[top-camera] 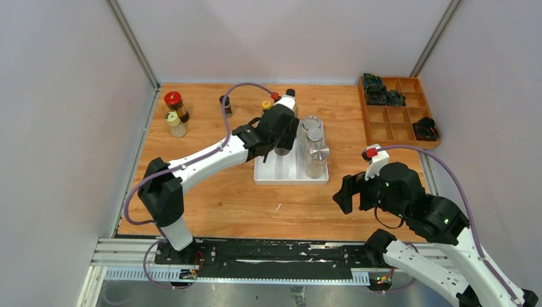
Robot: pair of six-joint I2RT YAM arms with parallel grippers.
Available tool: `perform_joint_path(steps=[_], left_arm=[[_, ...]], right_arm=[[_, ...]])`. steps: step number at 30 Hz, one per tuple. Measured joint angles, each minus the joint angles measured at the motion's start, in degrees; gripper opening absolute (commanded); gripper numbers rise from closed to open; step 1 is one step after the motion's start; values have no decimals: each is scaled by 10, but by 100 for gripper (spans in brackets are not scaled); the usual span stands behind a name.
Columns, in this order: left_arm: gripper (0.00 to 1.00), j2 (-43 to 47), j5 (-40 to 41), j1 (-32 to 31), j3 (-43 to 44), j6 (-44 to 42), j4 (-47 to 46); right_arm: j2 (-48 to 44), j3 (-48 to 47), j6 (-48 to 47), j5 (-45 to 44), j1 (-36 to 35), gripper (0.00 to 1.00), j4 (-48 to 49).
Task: Organize the condiment bottles
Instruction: Place the bottle in the storage box.
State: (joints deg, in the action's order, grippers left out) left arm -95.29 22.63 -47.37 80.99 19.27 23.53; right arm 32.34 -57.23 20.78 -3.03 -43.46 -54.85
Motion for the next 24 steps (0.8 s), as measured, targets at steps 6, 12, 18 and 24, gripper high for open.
perform_joint_path(steps=[6, 12, 18, 24], left_arm=[[54, -55, 6, -16, 24, -9, -27], [54, -96, 20, -17, 35, -16, -51], [54, -123, 32, -17, 35, -17, -59], [54, -141, 33, -13, 35, -16, -69]], right_arm=[[0, 0, 1, 0, 0, 96, -2], [-2, 0, 1, 0, 0, 96, -4], [-5, 0, 1, 0, 0, 96, -5], [-7, 0, 1, 0, 0, 96, -5]])
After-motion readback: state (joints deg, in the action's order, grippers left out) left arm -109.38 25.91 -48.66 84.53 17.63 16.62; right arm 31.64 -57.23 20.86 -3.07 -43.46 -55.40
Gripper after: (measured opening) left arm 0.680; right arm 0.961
